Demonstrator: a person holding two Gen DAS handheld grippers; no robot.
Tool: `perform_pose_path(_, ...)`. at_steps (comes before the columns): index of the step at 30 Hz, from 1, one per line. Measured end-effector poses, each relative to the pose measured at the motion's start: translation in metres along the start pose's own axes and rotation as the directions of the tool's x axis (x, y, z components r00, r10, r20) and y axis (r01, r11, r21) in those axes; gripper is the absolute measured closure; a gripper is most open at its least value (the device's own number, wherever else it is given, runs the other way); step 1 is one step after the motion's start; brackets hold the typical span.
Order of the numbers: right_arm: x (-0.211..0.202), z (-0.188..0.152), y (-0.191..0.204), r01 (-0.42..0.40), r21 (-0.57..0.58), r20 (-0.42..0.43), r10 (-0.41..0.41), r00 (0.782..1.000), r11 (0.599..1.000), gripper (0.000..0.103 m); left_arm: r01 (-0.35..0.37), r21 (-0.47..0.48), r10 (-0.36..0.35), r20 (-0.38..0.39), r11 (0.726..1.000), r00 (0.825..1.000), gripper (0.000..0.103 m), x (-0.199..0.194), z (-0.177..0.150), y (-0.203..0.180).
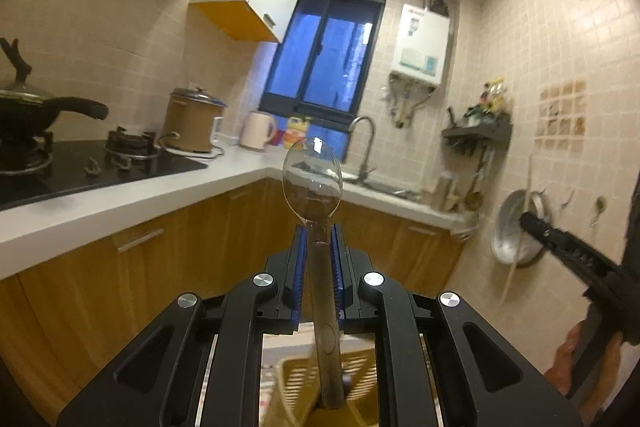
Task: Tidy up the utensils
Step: 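Lower the spoon into the holder with the left tool while the right tool drops the chopstick in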
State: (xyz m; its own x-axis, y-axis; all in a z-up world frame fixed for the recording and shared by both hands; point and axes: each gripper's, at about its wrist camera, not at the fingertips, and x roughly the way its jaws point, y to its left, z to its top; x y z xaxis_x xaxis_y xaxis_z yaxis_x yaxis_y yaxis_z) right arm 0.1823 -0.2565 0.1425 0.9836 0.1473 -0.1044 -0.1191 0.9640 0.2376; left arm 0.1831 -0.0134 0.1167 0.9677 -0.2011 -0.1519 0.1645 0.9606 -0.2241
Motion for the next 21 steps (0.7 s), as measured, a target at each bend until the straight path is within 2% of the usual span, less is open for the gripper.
perform_pose_path(6, 0.005, -0.016, 0.011, -0.03, -0.051, 0.017, 0.031, 0.999, 0.998, 0.098, -0.002, -0.039, 0.002, 0.001, 0.999, 1.0, 0.093, 0.007, -0.014, 0.012)
perform_pose_path(15, 0.006, -0.046, 0.015, -0.039, -0.086, 0.021, 0.041, 0.999, 0.996, 0.098, -0.067, 0.031, 0.065, 0.075, 0.997, 0.995, 0.093, -0.001, -0.038, -0.001)
perform_pose_path(21, 0.002, -0.058, 0.013, -0.044, -0.084, -0.001, 0.044, 0.999, 0.995, 0.098, -0.066, 0.044, 0.064, 0.047, 0.997, 0.997, 0.092, -0.001, -0.05, -0.006)
